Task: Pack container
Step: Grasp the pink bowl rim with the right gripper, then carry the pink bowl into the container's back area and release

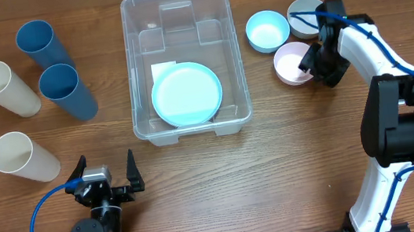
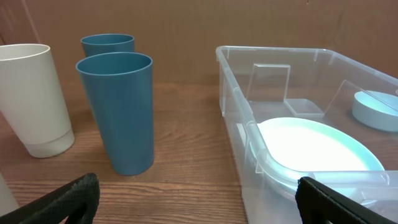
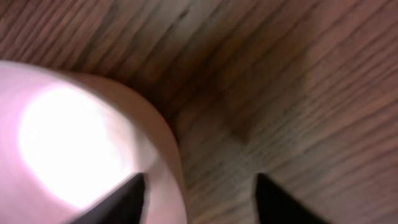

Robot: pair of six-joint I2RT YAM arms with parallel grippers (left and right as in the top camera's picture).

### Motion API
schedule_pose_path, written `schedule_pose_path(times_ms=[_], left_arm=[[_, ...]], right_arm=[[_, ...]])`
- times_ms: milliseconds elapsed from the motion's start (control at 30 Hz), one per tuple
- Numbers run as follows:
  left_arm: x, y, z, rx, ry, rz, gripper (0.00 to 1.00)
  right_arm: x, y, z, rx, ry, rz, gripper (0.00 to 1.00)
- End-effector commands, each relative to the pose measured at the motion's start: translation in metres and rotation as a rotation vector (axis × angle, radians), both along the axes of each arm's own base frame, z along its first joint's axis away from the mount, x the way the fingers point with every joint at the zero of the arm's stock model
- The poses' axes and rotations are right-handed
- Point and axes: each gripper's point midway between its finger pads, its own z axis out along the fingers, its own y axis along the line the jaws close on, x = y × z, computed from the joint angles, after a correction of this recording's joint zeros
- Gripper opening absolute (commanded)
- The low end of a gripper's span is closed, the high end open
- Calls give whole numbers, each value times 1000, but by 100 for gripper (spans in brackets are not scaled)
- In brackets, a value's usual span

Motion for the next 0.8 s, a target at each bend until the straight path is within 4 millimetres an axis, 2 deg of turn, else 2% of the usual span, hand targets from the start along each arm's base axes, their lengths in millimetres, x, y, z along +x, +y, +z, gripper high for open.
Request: schedule_pose_path(times_ms=[0,100,167,233,300,367,433,467,500,533,567,600,667,767], left_arm=[[0,2,0,23,-5,6,100],[0,2,0,23,-5,6,100],[0,2,0,23,-5,6,100],[0,2,0,23,-6,6,100],[0,2,0,23,-5,6,100],[0,2,0,23,-5,6,100],[0,2,0,23,-5,6,100],[0,2,0,22,-5,6,100],[0,2,0,23,-5,6,100],[0,2,0,23,-5,6,100],[0,2,0,23,-5,6,100],[0,2,0,23,-5,6,100],[0,2,0,23,-5,6,100],[0,2,0,22,-5,6,100]], right_arm=[[-9,2,-7,14,15,-5,33],[-9,3,-7,17,16,-4,8],[-11,3,-4,17,29,-4,4],[-9,2,10,14,21,4,4],[1,1,47,2,-46,26,4],[12,0,110,-13,-174,53,4],[17,11,168,-14,-300,116,4],[18,22,200,-15,-374,145,4],[18,42,238,-17,-472,217,4],[18,59,258,-23,-532,280,4],[19,89,286,-29,-629,387,4],[19,114,302,-34,-697,472,4],[20,160,321,-76,-796,582,4],[27,210,324,-157,-868,653,4]])
